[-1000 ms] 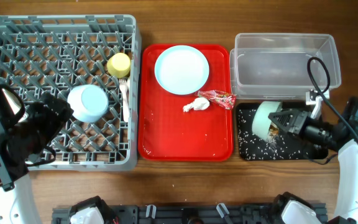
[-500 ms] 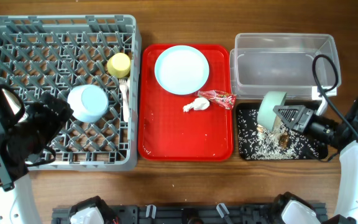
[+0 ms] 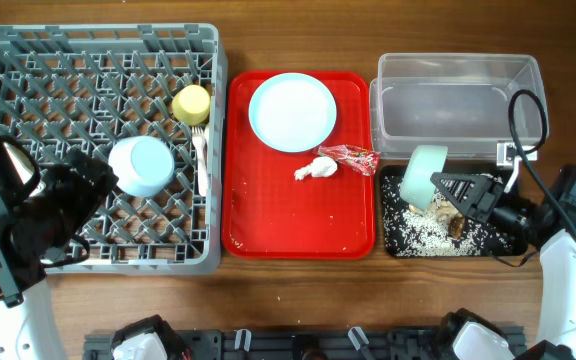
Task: Sort waste into correct bins and load items into the dishwasher rack
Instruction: 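Carry the green bowl over the black tray and tip the rice out, then bring the empty green bowl back and set it on the red tray, then reach the right gripper to the white tissue and grasp it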
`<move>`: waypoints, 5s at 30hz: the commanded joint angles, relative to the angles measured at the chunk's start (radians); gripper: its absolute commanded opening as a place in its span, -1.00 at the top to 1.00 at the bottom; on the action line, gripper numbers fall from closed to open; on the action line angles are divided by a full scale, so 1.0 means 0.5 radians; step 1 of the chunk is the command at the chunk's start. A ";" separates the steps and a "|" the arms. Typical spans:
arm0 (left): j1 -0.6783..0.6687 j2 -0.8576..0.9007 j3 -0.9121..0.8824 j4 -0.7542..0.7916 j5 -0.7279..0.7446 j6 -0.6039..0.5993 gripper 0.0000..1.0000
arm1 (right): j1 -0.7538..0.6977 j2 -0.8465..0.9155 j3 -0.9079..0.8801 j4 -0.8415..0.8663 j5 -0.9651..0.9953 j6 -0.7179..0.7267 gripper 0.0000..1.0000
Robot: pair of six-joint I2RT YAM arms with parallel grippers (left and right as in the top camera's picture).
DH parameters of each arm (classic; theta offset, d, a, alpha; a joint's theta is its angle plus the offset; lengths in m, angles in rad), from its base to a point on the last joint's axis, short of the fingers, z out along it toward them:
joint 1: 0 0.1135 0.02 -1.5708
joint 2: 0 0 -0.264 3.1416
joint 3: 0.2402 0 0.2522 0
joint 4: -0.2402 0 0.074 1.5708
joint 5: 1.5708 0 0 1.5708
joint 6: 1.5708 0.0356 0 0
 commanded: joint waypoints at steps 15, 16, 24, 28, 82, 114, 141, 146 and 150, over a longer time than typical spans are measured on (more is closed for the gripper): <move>0.007 -0.001 0.002 -0.001 -0.012 0.009 -1.00 | -0.063 0.019 -0.019 0.284 -0.198 0.087 0.92; 0.007 -0.001 0.002 -0.001 -0.012 0.009 -1.00 | -0.066 0.021 -0.019 0.381 -0.121 0.183 0.92; 0.007 -0.001 0.002 -0.001 -0.012 0.009 -1.00 | -0.130 0.021 -0.019 0.517 -0.504 0.508 0.92; 0.007 -0.001 0.002 -0.001 -0.012 0.009 -1.00 | -0.130 0.021 -0.019 0.643 -0.523 0.588 0.91; 0.007 -0.001 0.002 -0.001 -0.012 0.009 -1.00 | 2.342 1.276 1.317 -0.065 2.782 1.246 -0.34; 0.007 -0.001 0.002 -0.001 -0.012 0.009 -1.00 | 2.345 1.345 1.315 0.045 2.934 0.932 -0.68; 0.007 0.019 0.002 -0.001 -0.012 0.009 -1.00 | 2.345 1.621 1.315 -0.037 2.345 0.468 -0.25; 0.007 0.023 0.002 -0.001 -0.012 0.009 -1.00 | 2.345 1.622 1.315 0.146 2.383 0.537 -0.27; 0.007 0.025 0.002 -0.001 -0.012 0.009 -1.00 | 2.345 1.622 1.314 0.163 2.542 0.580 -0.30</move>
